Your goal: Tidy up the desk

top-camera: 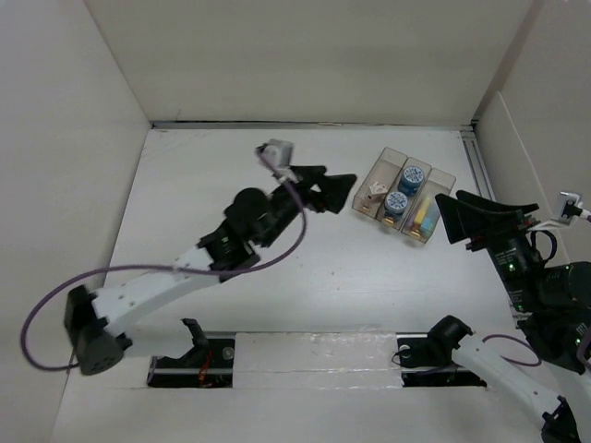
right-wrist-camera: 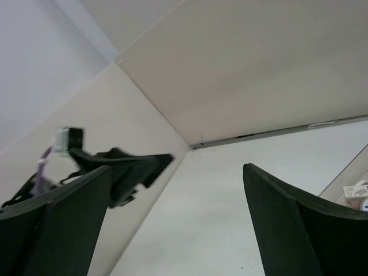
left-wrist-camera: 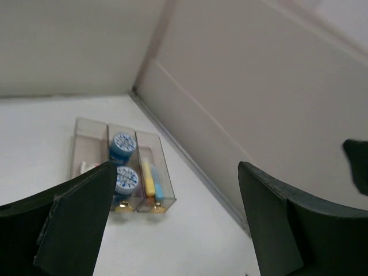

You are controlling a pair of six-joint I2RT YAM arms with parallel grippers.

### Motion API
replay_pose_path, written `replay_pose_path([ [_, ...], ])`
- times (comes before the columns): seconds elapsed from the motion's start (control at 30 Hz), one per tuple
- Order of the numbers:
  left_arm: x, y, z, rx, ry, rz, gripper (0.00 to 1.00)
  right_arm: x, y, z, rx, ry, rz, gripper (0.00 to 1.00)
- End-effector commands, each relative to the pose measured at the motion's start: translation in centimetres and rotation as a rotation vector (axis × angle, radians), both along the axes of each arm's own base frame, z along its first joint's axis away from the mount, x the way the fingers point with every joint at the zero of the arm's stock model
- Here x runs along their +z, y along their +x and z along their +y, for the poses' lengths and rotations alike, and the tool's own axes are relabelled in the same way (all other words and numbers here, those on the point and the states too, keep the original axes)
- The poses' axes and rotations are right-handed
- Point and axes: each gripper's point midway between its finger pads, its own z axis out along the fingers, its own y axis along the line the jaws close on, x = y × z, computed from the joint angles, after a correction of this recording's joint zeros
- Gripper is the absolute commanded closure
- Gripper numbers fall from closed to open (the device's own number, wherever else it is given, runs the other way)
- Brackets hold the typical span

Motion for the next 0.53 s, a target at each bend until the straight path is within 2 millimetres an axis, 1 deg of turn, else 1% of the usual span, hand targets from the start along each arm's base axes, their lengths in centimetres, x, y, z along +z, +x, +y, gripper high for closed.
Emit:
replay_pose_path([
  [0.0, -2.8, -0.1, 7.4, 0.23, 0.012, 0.025, 0.18, 0.3, -0.4, -0.7, -0.018, 0.011, -0.005, 0.0],
  [0.03, -0.9, -1.7, 10.0, 0.229, -0.048, 0.007, 0.18, 0.0, -0.2, -0.6, -0.021, 0.005, -0.001, 0.0],
  [0.07, -1.0, -2.1, 11.9, 0.272, -0.074, 0.025, 0.18, -0.2, 0.0, -0.5, -0.022, 0.001, 0.007, 0.0],
  [0.1, -3.3, -2.3, 13.4, 0.312, -0.035, 0.056, 0.18, -0.4, 0.2, -0.4, -0.024, -0.002, 0.014, 0.0],
  [0.13, -2.1, -3.6, 15.6, 0.318, -0.089, 0.044, 0.18, -0.7, 0.4, -0.2, -0.02, -0.01, 0.022, 0.0],
  [0.17, -2.0, -4.1, 16.8, 0.329, -0.125, 0.061, 0.18, -1.0, 0.6, 0.0, -0.019, -0.013, 0.031, 0.0],
  [0.2, -4.1, -4.3, 17.9, 0.361, -0.086, 0.094, 0.18, -1.2, 0.9, 0.3, -0.016, -0.022, 0.038, 0.0],
  [0.23, -3.2, -5.3, 19.7, 0.368, -0.141, 0.086, 0.18, -1.6, 1.2, 0.6, -0.014, -0.027, 0.048, 0.0],
  [0.27, -3.5, -5.7, 20.6, 0.377, -0.155, 0.094, 0.18, -1.7, 1.3, 0.7, -0.012, -0.027, 0.052, 0.0],
  [0.3, -5.0, -5.9, 21.1, 0.387, -0.142, 0.118, 0.18, -1.8, 1.5, 0.9, -0.011, -0.025, 0.051, 0.0],
  [0.33, -4.5, -6.6, 22.5, 0.392, -0.186, 0.11, 0.18, -1.8, 1.6, 1.0, -0.009, -0.022, 0.052, 0.0],
  [0.37, -4.7, -6.9, 23.0, 0.396, -0.198, 0.111, 0.18, -2.0, 1.7, 1.0, -0.009, -0.023, 0.053, 0.0],
  [0.4, -5.6, -7.0, 23.3, 0.402, -0.186, 0.118, 0.18, -2.0, 1.7, 1.2, -0.004, -0.023, 0.055, 0.0],
  [0.43, -5.2, -7.4, 23.9, 0.399, -0.212, 0.109, 0.18, -2.0, 1.9, 1.3, -0.004, -0.026, 0.058, 0.0],
  [0.47, -5.4, -7.4, 24.1, 0.399, -0.213, 0.109, 0.18, -2.0, 1.9, 1.4, -0.004, -0.026, 0.06, 0.0],
  [0.5, -5.0, -7.7, 24.3, 0.396, -0.213, 0.105, 0.06, -2.1, 2.1, 1.6, -0.002, -0.032, 0.067, 0.0],
])
